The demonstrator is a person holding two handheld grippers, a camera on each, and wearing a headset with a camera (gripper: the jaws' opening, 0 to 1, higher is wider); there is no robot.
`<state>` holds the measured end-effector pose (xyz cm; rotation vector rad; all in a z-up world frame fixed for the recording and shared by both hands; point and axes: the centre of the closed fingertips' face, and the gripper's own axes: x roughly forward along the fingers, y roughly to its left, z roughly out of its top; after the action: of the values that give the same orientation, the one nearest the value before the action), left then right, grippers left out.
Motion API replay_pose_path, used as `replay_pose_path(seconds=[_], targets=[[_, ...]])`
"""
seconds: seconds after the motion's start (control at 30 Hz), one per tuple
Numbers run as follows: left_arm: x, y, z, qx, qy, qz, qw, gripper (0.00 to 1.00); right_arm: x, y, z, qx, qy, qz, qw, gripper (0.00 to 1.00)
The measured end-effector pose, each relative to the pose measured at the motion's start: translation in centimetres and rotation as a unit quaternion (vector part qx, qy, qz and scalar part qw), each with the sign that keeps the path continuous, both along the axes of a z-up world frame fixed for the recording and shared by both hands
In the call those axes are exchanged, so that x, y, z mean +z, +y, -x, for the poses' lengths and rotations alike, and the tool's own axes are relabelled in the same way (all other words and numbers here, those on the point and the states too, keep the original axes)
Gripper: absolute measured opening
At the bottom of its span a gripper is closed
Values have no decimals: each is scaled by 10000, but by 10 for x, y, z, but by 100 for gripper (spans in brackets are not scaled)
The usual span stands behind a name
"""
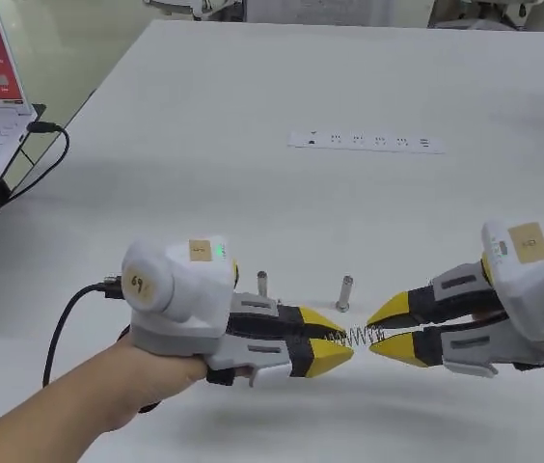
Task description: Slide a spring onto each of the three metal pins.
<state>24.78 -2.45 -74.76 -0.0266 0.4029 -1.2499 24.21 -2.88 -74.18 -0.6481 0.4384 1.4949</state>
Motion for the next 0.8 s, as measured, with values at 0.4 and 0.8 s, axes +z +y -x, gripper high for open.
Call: replay_pose_path(seconds=[0.4,0.8], targets=[[-8,0,3,-36,-149,-261,9995,2,18,15,9,73,183,-457,9988,7],[-7,-5,3,-88,-192,-293,9993,2,30,34,11,86,91,-820,9966,7]])
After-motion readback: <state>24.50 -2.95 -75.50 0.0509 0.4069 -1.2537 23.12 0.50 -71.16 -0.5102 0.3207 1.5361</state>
